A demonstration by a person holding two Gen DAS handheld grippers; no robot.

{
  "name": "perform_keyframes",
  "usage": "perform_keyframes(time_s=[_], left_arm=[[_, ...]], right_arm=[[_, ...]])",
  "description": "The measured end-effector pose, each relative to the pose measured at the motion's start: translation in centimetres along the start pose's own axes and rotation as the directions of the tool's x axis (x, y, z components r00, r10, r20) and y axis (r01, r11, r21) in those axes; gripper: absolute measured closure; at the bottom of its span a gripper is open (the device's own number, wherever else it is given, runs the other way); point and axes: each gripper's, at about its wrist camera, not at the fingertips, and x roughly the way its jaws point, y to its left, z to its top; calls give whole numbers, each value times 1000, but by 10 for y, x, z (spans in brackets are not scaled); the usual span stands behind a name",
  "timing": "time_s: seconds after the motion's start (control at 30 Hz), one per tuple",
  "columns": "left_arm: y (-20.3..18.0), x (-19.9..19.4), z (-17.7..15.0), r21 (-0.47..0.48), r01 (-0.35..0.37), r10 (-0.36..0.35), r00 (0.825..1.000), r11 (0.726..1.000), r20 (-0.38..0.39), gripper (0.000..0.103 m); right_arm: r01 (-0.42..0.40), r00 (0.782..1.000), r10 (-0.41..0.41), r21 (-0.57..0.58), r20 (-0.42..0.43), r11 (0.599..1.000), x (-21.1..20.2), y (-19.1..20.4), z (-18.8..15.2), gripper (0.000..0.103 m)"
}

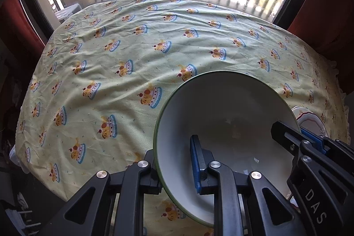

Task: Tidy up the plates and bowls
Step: 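Lower the small bowl into the nested bowls and open both grippers, then grasp the rim of the nested bowl stack with both grippers and lift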

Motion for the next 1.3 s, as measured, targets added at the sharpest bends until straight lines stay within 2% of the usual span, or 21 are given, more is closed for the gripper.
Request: perform_keyframes(time_s=[0.37, 0.47, 0.57, 0.6, 0.77, 0.8, 0.83, 0.9, 0.97, 1.17, 1.3], left_arm=[[-2, 4, -6, 17, -3, 2, 1000, 1000, 19, 86], [0, 6, -9, 9, 10, -10, 1000, 1000, -2, 86], [0, 5, -13, 15, 26, -26, 1000, 1000, -3, 79], [-1, 2, -13, 19, 21, -21, 1000, 1000, 9, 73], [0, -7, -11, 18, 9, -10, 999, 1000, 33, 58], [1, -7, -10, 21, 7, -7, 1000, 1000, 28, 51], [2, -7, -10, 23, 7, -8, 1000, 1000, 20, 48], [5, -5, -9, 24, 14, -15, 1000, 1000, 8, 45], [8, -3, -8, 24, 27, -27, 1000, 999, -5, 38], [9, 6, -1, 58, 105, -103, 994, 993, -33, 24], [4, 17, 6, 103, 159, -154, 986, 982, -57, 24]], right_arm=[[17, 1000, -16, -19, 27, 1000, 0, 1, -4, 88], [12, 1000, -12, -11, 27, 1000, -2, 0, -7, 88], [29, 999, -29, -18, 31, 999, -4, 1, -10, 86], [22, 999, -21, -27, 36, 999, -4, 0, -11, 85], [-11, 1000, 12, -17, 26, 1000, -6, -4, -12, 83], [-11, 1000, 11, -12, 29, 1000, -8, -5, -12, 79], [-12, 999, 12, -5, 32, 1000, -9, -5, -12, 76], [-22, 999, 22, 10, 41, 1000, -12, -7, -13, 58], [-20, 998, 20, 15, 55, 1000, -15, -7, -13, 48], [-8, 999, 5, 69, 43, 998, -10, -12, -8, 40], [13, 1000, -16, 126, 22, 992, -2, -16, -7, 35]])
